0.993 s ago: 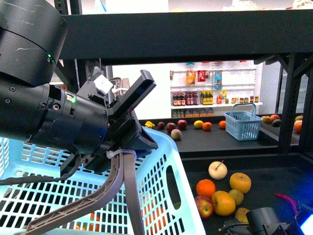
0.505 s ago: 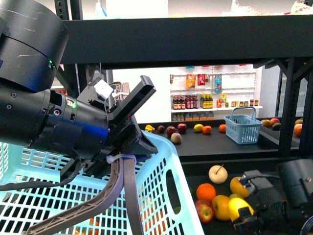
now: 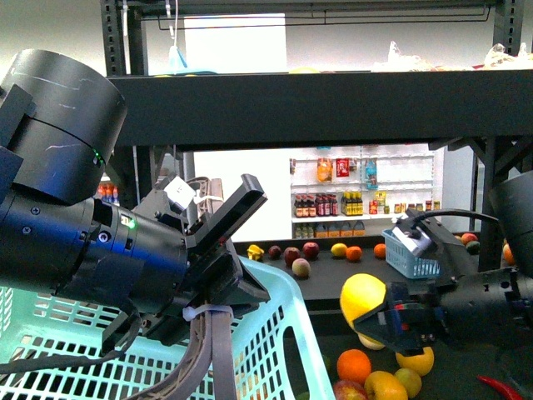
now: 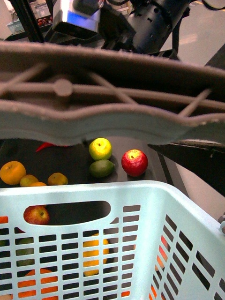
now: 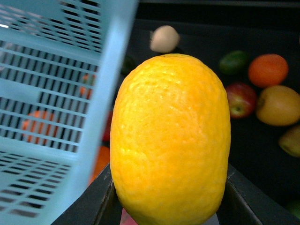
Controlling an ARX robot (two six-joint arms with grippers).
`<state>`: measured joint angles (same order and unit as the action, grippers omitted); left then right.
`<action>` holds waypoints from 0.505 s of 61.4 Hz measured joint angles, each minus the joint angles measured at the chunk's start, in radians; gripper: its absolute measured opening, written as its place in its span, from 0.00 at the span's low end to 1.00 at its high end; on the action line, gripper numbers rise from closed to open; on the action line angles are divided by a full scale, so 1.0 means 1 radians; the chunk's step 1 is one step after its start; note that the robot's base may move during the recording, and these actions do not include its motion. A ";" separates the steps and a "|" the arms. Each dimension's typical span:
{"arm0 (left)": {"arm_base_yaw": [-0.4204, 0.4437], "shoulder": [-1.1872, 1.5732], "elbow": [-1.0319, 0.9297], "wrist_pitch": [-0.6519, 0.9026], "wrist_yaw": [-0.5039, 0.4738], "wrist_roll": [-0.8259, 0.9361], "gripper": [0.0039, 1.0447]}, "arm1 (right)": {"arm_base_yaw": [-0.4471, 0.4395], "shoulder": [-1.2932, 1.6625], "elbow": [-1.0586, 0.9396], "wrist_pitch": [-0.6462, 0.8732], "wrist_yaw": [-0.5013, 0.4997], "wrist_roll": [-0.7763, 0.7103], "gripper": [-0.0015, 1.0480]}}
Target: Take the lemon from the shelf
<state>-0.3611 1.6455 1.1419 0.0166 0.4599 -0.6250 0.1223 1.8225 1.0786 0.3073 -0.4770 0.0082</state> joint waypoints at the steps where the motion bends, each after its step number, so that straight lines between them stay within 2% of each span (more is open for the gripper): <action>1: 0.000 0.000 0.000 0.000 0.000 0.000 0.11 | 0.013 -0.003 -0.001 -0.002 0.004 0.004 0.43; 15: 0.000 0.000 0.000 0.000 0.000 0.000 0.11 | 0.116 0.049 0.008 -0.013 0.087 0.023 0.43; 22: 0.000 0.000 0.000 0.000 0.000 0.000 0.11 | 0.139 0.111 0.034 0.000 0.127 0.039 0.43; 31: 0.000 0.001 0.000 0.000 -0.006 0.000 0.11 | 0.153 0.169 0.079 0.006 0.132 0.065 0.44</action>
<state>-0.3611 1.6466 1.1419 0.0166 0.4541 -0.6250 0.2756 1.9919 1.1572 0.3134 -0.3454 0.0731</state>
